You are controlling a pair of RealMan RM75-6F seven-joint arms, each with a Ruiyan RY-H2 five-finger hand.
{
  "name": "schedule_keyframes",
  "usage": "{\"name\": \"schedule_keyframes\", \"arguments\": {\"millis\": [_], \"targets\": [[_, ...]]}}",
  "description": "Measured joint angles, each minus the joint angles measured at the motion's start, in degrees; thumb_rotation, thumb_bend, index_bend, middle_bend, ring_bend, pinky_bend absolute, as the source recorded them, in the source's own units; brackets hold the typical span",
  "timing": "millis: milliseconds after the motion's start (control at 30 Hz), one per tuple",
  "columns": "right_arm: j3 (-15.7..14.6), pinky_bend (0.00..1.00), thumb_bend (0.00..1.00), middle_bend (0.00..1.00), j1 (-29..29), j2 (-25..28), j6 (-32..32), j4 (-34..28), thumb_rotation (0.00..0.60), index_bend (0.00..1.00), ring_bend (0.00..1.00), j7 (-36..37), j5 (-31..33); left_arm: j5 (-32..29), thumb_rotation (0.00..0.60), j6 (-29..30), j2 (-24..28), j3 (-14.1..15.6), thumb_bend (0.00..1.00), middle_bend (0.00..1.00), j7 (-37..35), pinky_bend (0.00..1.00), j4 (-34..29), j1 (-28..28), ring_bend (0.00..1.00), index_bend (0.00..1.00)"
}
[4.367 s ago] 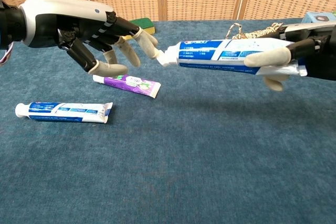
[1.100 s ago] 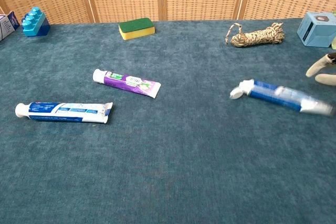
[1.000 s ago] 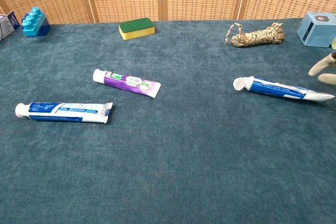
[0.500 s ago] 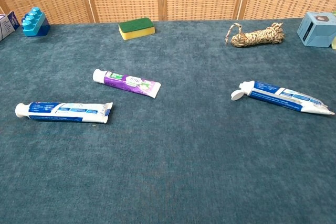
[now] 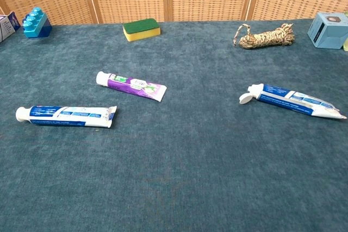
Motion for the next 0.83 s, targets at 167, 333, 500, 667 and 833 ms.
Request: {"name": "schedule_keyframes", "arguments": {"millis": [167, 333, 500, 667, 833], "targets": [[-0.91, 0.19, 0.28, 0.3, -2.09, 0.74, 3.06, -2.72, 0.6, 0.36, 0.15, -2.88, -1.78, 0.91, 0.6, 3.11, -1.98, -0.04, 0.41, 0.16, 5.59, 0.14, 0.77, 1.61, 0.1, 0.25], [-1.72, 0.19, 0.28, 0.3, -3.64, 0.76, 4.43, -3.13, 0.6, 0.36, 0.15, -2.49, -3.28, 2.89, 0.6, 5.71, -3.8, -0.03, 0.41, 0.16, 10.95, 0.11, 0.64, 2.92, 0.08, 0.25], [-1.77, 0.19, 0.28, 0.3, -4.18, 0.17, 4.17, -2.32, 0.6, 0.37, 0.16, -1.43, -3.56, 4.1, 0.6, 6.67, -4.43, -0.23, 0.41, 0.17, 13.83, 0.1, -0.25, 3.47, 0.08, 0.25], [-1.48, 0.19, 0.27, 0.3, -4.14, -0.44, 3.6, -2.03, 0.6, 0.37, 0.16, -1.32, -3.63, 4.56, 0.6, 6.05, -4.68, -0.36, 0.41, 0.16, 15.73, 0.09, -1.29, 3.36, 0.08, 0.25], [-1.31, 0.19, 0.28, 0.3, -4.19, -0.66, 2.83, -2.13, 0.6, 0.37, 0.16, -1.1, -3.41, 4.5, 0.6, 4.54, -4.7, -0.72, 0.41, 0.17, 16.68, 0.1, -2.12, 2.71, 0.09, 0.25]]}}
